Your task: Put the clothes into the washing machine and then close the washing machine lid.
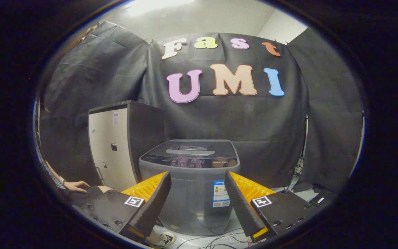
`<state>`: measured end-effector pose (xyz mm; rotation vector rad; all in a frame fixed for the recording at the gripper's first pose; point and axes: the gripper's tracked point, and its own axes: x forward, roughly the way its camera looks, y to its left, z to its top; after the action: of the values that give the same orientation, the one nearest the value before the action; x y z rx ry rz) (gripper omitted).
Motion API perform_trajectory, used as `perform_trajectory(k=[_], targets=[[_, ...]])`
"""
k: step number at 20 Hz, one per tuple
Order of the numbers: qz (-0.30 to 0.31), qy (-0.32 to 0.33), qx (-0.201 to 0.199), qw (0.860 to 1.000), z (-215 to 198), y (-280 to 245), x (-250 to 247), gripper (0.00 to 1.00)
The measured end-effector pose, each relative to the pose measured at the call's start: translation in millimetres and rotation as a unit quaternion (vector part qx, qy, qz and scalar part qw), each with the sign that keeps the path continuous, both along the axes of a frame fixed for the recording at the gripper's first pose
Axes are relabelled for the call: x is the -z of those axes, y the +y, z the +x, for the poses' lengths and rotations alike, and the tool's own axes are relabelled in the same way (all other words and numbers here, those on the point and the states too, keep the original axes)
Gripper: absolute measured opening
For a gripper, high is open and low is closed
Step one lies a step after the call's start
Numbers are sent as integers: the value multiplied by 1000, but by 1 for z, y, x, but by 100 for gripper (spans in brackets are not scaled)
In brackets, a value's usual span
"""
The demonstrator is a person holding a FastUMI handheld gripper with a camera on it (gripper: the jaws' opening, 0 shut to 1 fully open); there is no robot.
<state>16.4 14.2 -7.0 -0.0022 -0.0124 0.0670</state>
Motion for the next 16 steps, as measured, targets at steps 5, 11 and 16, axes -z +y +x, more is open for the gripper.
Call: perform_trajectory(k=[5,11,16], targets=[[0,1,0,1000,1,0,0,97],[0,-1,0,1000,-1,0,-1,97],[0,-1,0,1000,0,0,0,97]])
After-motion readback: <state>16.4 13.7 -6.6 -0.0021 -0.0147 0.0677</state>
